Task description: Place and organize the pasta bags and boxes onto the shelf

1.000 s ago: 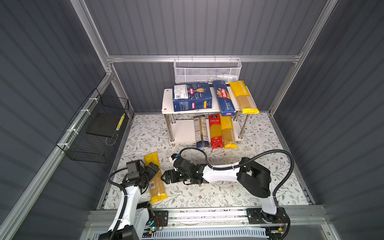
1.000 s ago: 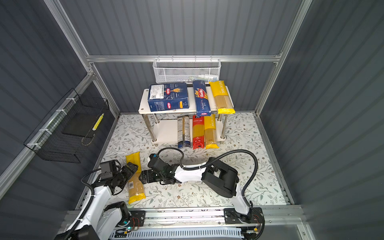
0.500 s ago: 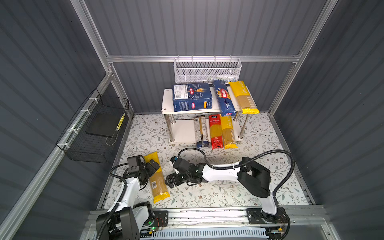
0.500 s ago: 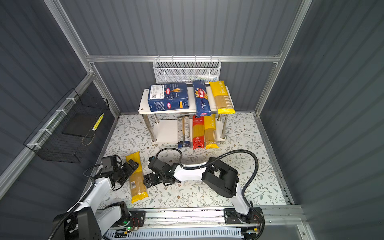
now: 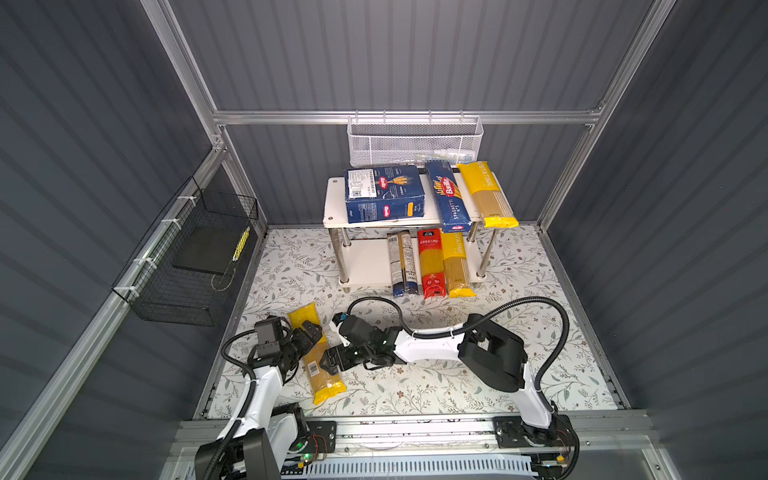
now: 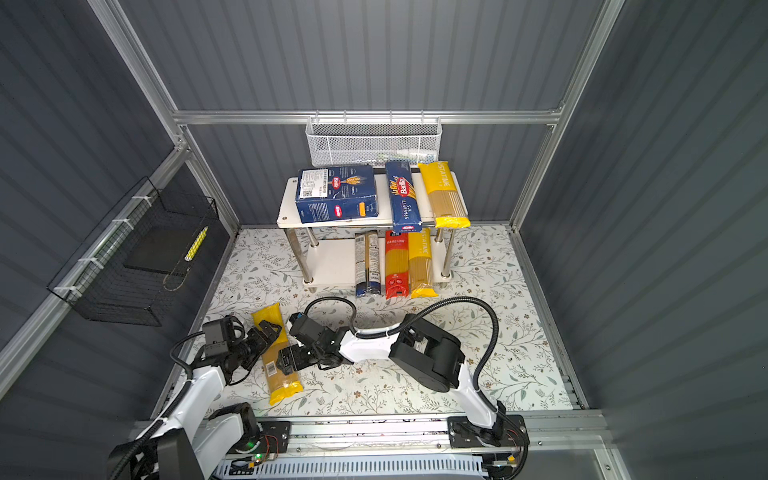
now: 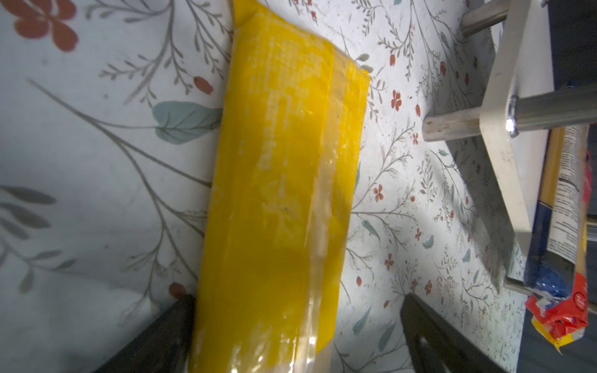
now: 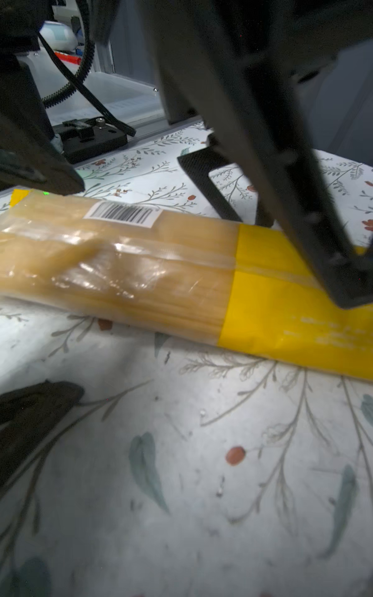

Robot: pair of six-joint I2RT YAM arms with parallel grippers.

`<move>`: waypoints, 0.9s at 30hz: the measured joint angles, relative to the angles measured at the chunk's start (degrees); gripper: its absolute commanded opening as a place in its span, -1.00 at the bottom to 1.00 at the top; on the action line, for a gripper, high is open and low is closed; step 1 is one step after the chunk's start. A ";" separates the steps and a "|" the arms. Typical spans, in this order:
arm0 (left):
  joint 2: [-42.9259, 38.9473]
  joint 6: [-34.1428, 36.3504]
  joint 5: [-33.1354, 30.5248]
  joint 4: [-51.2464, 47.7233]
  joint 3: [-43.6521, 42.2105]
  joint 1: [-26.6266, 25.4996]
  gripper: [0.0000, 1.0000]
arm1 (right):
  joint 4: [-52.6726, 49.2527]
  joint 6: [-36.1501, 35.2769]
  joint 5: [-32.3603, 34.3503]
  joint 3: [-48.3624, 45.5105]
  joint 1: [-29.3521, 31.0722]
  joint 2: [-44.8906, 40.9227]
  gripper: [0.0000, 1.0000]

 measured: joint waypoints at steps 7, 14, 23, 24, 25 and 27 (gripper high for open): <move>-6.73 -3.41 2.97 -1.77 -2.86 -1.16 1.00 | 3.74 1.75 -0.68 -1.22 -0.13 0.07 0.82; -12.83 -7.67 3.43 -3.19 -5.14 -6.73 1.00 | 9.33 4.09 -0.81 -7.17 -1.33 -2.21 0.81; -10.38 -12.07 1.11 0.28 -5.44 -11.89 1.00 | 11.98 5.44 -1.73 -10.23 -2.60 -3.58 0.81; -10.01 -12.50 0.90 0.92 -5.44 -12.37 1.00 | 12.15 5.49 -1.88 -10.43 -2.78 -3.65 0.81; -9.75 -12.85 0.59 1.40 -5.44 -12.83 1.00 | 12.31 5.57 -1.97 -10.64 -2.93 -3.76 0.81; -9.25 -14.05 -0.90 2.69 -5.44 -14.91 1.00 | 12.24 5.55 -2.23 -11.19 -3.32 -4.24 0.82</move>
